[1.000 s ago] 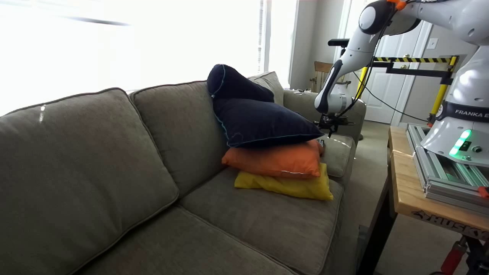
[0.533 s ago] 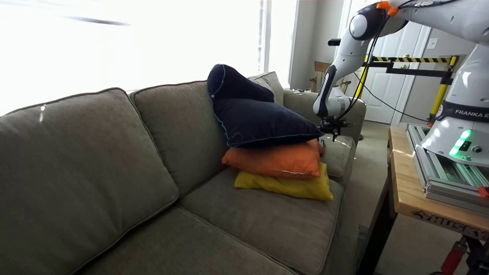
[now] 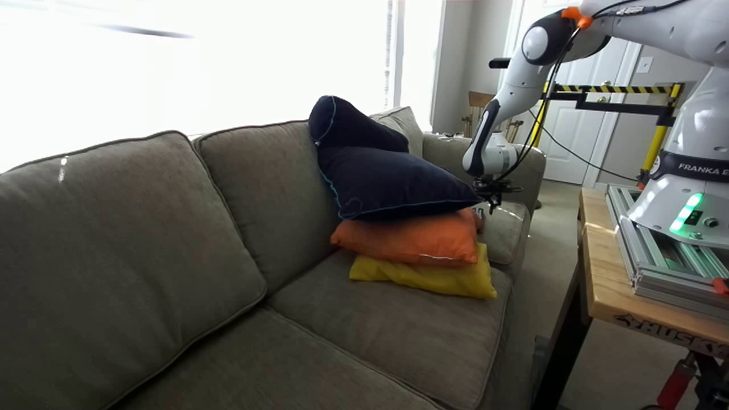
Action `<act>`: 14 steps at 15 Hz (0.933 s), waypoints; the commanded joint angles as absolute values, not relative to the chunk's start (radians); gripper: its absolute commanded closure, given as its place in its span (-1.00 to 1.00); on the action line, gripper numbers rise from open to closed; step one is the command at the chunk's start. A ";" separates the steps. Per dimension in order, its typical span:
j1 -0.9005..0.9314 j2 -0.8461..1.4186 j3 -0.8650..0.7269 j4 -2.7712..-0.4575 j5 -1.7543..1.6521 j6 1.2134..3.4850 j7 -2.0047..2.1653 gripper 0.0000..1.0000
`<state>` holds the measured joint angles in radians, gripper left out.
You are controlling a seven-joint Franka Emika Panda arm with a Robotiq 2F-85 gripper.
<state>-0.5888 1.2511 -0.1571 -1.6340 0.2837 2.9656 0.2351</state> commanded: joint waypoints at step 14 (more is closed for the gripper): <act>-0.615 1.433 -0.151 -1.370 0.281 2.847 0.199 -0.32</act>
<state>-0.6006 1.3849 -0.1529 -1.4518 0.2828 2.8837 0.2217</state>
